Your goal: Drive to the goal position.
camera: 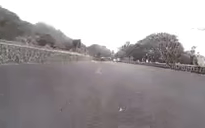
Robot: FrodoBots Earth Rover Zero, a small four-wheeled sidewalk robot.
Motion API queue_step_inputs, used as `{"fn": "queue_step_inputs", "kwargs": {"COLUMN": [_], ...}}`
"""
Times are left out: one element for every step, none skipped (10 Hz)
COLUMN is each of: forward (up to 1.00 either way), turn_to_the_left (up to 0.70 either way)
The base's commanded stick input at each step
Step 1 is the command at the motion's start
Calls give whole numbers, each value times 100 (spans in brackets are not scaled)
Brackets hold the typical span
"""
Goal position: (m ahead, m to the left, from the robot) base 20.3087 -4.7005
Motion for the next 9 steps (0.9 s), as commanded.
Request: {"fn": "queue_step_inputs", "kwargs": {"forward": [70,70,70,70,70,70,70,70,70], "turn_to_the_left": [0,0,0,0,0,0,0,0,0]}}
